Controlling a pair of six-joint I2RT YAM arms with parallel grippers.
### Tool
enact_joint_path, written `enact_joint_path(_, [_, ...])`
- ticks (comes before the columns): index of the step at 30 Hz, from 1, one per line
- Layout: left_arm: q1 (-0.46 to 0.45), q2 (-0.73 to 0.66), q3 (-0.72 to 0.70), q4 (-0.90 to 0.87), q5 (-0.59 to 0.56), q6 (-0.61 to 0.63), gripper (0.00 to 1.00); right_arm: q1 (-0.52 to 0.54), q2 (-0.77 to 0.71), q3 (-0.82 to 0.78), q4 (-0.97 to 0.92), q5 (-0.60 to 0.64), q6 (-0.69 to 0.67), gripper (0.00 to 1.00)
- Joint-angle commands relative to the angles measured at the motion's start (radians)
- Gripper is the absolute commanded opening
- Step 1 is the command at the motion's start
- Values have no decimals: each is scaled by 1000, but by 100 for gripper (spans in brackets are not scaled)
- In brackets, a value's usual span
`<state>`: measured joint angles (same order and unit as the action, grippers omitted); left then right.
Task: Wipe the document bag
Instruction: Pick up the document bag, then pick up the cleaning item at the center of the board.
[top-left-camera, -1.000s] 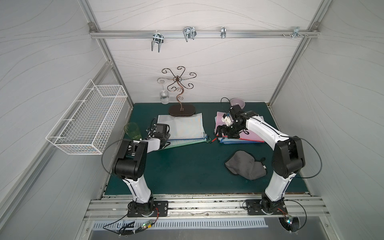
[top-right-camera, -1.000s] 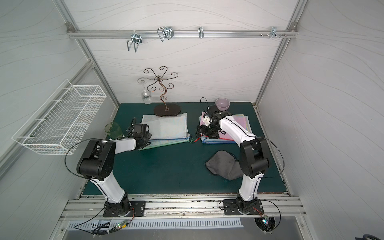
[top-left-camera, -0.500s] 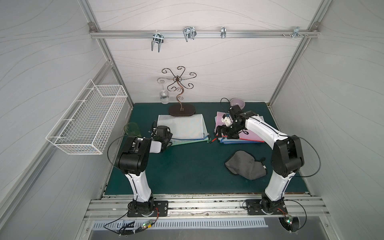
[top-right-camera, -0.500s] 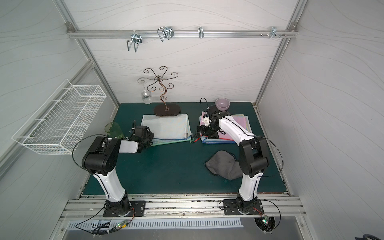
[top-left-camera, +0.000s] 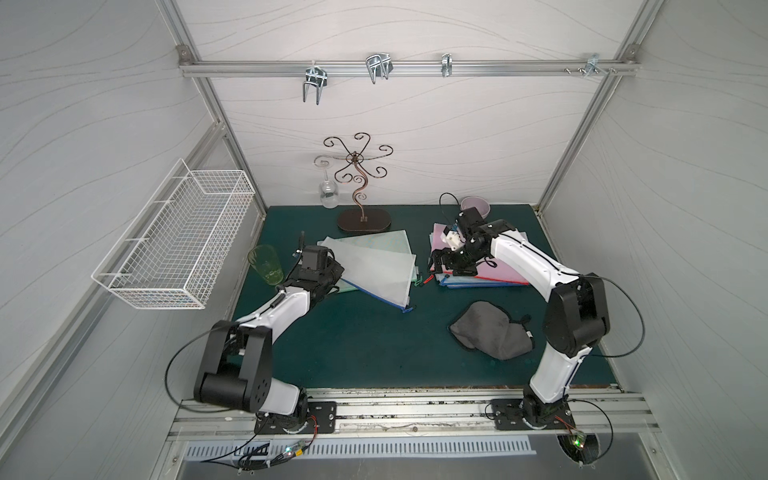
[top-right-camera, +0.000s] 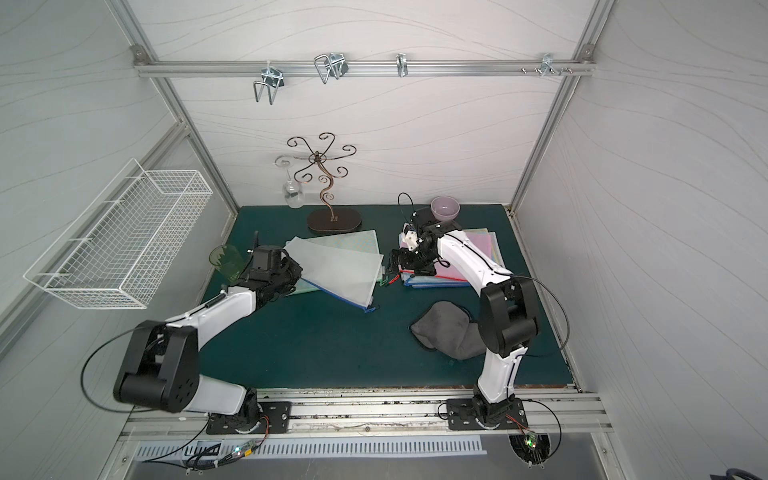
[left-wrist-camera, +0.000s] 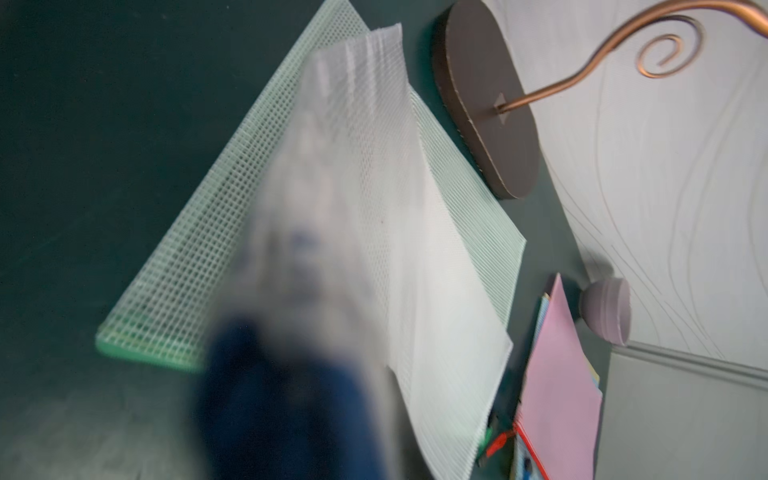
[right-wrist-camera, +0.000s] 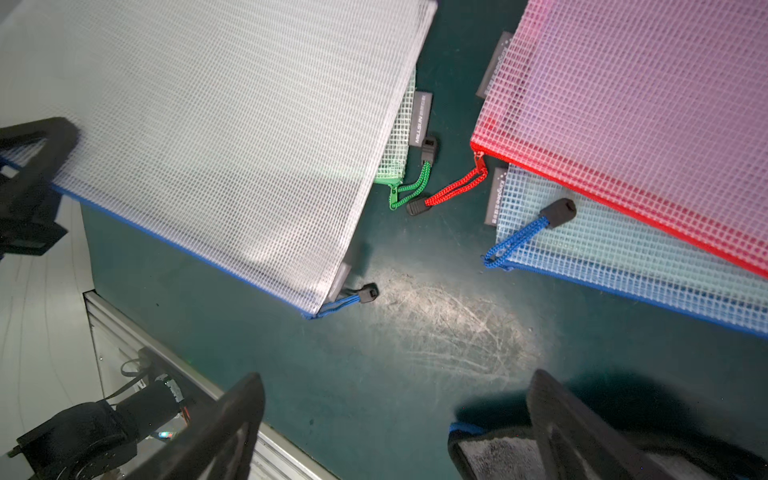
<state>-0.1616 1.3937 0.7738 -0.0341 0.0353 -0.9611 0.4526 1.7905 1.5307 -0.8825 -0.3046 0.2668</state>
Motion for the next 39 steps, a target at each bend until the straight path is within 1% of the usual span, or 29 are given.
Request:
enact_joint_path(1, [-26,-106,-6,-204,65,63,0,8,-51,11,-120,52,21,99])
enact_joint_path(4, [-78,-207,-76,-285,84,75,0,9,-56,-7,-222,135,53,99])
enact_joint_path(6, [-124,-260,-128,-321,87,72,0,9,-74,-54,-261,181,83,99])
enact_joint_path(9, [-199,-314,-209,-334,84,40,0,9,-132,-159,-281,230,134,99])
enact_joint_path(11, [-254,-332,-259,-317,85,16,0,9,-196,-242,-276,271,178,99])
enact_joint_path(15, [-344,-311,-328,-258,72,-29,0,9,-265,-358,-270,316,223,99])
enact_joint_path(18, [-387,-260,-366,-186,63,-54,0,1,-263,-446,-209,287,247,99])
enact_joint_path(22, [-411,-174,-386,-100,46,-73,0,-32,-215,-559,-91,222,291,99])
enact_joint_path(26, [-413,-129,-391,-71,34,-84,0,-62,-191,-619,-20,254,307,99])
enact_joint_path(28, [-414,-125,-402,-60,31,-90,0,-92,-197,-656,19,256,310,99])
enact_joint_path(29, [-415,-124,-408,-59,29,-92,0,-114,-201,-672,39,245,309,97])
enact_joint_path(30, [-414,-124,-412,-63,27,-93,0,-134,-203,-684,60,233,305,93])
enact_joint_path(31, [-416,-128,-417,-67,26,-94,0,-156,-212,-699,82,220,302,84])
enact_joint_path(32, [-417,-136,-420,-70,25,-96,0,-176,-226,-714,100,198,300,72])
enact_joint_path(33, [-415,-144,-425,-73,23,-96,0,-191,-240,-722,107,179,297,52])
enact_joint_path(34, [-415,-154,-427,-77,22,-95,0,-201,-265,-724,106,163,291,25])
enact_joint_path(35, [-416,-166,-428,-81,19,-93,0,-199,-294,-716,94,162,282,4])
enact_joint_path(36, [-415,-177,-431,-84,17,-91,0,-191,-326,-702,71,169,275,0])
enact_joint_path(39, [-416,-201,-427,-102,14,-79,0,-108,-434,-592,-46,254,252,0])
